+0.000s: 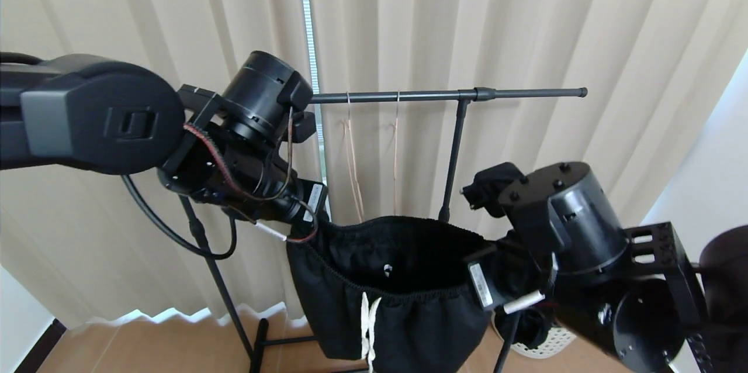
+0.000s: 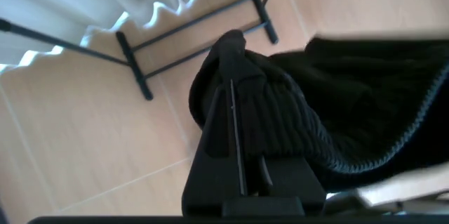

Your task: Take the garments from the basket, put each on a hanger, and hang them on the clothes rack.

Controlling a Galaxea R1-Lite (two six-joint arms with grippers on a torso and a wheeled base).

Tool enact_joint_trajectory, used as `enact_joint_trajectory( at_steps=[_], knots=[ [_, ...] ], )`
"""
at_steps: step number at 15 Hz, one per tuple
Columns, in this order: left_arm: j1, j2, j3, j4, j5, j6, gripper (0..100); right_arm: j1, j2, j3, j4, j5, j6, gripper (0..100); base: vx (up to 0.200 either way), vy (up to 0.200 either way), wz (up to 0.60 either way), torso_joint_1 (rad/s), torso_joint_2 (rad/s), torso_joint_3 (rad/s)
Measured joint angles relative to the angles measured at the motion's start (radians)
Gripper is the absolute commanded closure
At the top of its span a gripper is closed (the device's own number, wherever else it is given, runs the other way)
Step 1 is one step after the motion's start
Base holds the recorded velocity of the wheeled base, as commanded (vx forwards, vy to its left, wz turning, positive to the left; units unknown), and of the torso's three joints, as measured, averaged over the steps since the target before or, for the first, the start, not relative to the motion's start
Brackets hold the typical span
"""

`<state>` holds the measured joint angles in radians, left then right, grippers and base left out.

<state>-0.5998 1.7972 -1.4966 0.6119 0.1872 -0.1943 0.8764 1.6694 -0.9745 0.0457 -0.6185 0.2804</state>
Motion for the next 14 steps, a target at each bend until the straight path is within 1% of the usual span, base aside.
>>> enact_joint_trajectory(
  at_steps=[2,4,6,7,8,9,10,12,14],
  knots=[
    [-0.004,-0.073,0.107,0.000,0.002,0.025,100,-0.083,0.046,-0.098,0.002,0.000,-0.012,100,0.000,0.000,0.00,0.000,0.00,0.000],
    [-0.020,-0.124,0.176,0.000,0.001,0.027,100,-0.132,0.119,-0.227,0.003,0.000,-0.014,100,0.000,0.000,0.00,0.000,0.00,0.000],
    [-0.054,-0.150,0.217,0.000,0.001,0.020,100,-0.159,0.210,-0.374,0.003,0.001,-0.016,100,0.000,0.000,0.00,0.000,0.00,0.000],
    [-0.070,-0.158,0.231,-0.001,0.002,-0.002,100,-0.167,0.257,-0.441,0.013,0.001,-0.017,100,0.000,0.000,0.00,0.000,0.00,0.000],
    [-0.110,-0.163,0.243,-0.002,0.004,-0.037,100,-0.171,0.300,-0.516,0.017,0.001,-0.016,100,0.000,0.000,0.00,0.000,0.00,0.000],
    [-0.167,-0.164,0.249,-0.004,0.009,-0.088,100,-0.172,0.346,-0.594,0.021,0.001,-0.014,100,0.000,0.000,0.00,0.000,0.00,0.000],
    [-0.231,-0.161,0.250,-0.009,0.013,-0.154,100,-0.173,0.396,-0.675,0.023,0.001,-0.010,100,0.000,0.000,0.00,0.000,0.00,0.000],
    [-0.321,-0.136,0.209,-0.012,0.018,-0.278,100,-0.168,0.482,-0.800,0.028,0.001,-0.007,100,0.000,0.000,0.00,0.000,0.00,0.000],
    [-0.370,-0.105,0.164,-0.009,0.019,-0.337,100,-0.155,0.545,-0.878,0.032,0.001,-0.005,100,0.000,0.000,0.00,0.000,0.00,0.000]
  ],
)
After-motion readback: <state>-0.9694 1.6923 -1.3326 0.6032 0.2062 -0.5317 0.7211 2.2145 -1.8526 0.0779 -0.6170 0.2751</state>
